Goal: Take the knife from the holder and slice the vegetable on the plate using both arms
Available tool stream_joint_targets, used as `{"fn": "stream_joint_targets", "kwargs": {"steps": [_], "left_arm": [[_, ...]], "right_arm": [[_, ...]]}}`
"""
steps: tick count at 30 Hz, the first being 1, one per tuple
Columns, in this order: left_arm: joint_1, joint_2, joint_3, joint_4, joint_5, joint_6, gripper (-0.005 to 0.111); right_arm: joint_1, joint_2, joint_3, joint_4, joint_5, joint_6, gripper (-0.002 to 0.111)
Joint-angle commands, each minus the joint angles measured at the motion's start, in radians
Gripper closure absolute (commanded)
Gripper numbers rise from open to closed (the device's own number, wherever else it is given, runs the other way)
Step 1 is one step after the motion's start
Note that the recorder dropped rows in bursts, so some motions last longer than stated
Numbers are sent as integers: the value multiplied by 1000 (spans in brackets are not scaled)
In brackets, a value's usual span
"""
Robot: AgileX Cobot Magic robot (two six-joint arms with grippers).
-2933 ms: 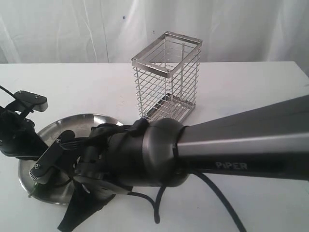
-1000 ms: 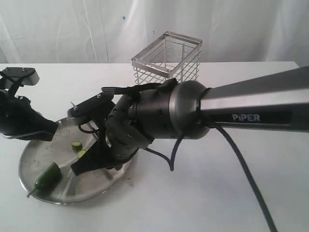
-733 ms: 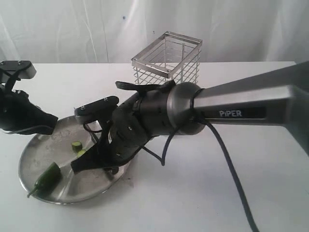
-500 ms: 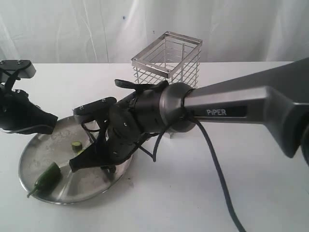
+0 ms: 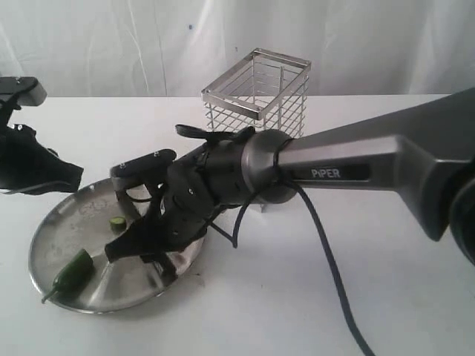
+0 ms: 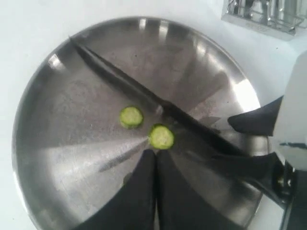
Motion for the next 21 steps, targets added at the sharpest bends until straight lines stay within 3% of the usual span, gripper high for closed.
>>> {"fn": "stream_joint_targets", "kwargs": {"steps": [1, 5, 7, 16, 21], "left_arm": [[-5, -116, 6, -16, 19, 23, 99], [-5, -221, 6, -14, 71, 23, 99], [-5, -271, 6, -12, 89, 23, 99], [-5, -660, 16, -13, 247, 1, 101], [-5, -906, 109, -6, 303, -104, 107]], "right_arm": [[-4, -84, -9, -2, -103, -18, 51], [-2, -156, 6, -2, -111, -27, 53], [7, -206, 46, -14, -158, -27, 59], [109, -584, 425, -9, -519, -17, 106], [183, -799, 621, -9, -708, -17, 108]]}}
